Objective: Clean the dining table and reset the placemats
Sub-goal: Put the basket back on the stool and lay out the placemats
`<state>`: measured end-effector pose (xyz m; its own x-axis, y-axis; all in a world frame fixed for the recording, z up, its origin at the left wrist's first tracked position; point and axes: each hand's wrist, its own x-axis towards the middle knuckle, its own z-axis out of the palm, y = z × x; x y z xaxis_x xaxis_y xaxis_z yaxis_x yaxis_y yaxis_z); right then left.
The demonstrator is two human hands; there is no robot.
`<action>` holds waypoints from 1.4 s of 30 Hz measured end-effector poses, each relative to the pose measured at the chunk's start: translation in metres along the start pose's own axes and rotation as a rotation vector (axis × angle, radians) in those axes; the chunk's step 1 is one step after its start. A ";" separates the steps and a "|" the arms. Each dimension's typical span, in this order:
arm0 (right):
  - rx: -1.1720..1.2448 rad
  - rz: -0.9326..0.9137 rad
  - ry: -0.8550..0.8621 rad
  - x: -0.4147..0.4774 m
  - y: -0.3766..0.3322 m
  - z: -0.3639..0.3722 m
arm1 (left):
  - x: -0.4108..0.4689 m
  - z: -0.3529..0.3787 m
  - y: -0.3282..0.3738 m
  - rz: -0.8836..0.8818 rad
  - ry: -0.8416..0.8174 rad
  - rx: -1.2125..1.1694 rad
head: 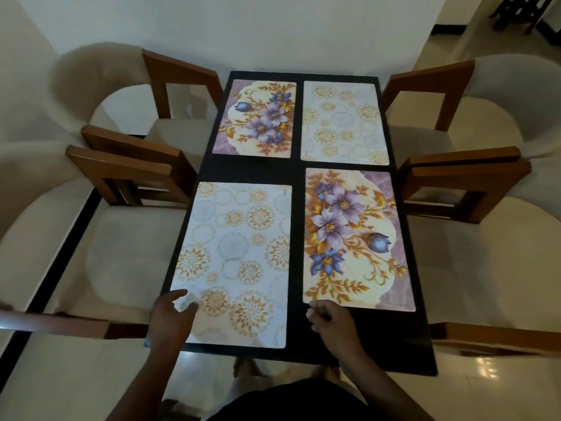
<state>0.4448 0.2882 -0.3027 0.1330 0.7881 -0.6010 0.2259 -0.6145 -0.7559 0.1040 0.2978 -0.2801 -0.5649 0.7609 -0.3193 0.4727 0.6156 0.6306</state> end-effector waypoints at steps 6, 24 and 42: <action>-0.047 0.097 -0.010 0.003 -0.021 0.058 | 0.031 -0.019 -0.021 -0.034 -0.150 -0.050; 0.354 -0.064 -0.021 -0.020 -0.052 0.072 | 0.097 -0.039 -0.038 -0.220 -0.300 -0.332; -0.181 0.083 0.364 0.083 -0.058 0.085 | 0.167 -0.004 0.003 -0.203 -0.239 -0.360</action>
<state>0.3608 0.3863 -0.3307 0.4834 0.7173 -0.5019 0.3615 -0.6857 -0.6318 0.0080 0.4259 -0.3284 -0.4299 0.6844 -0.5889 0.0808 0.6788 0.7299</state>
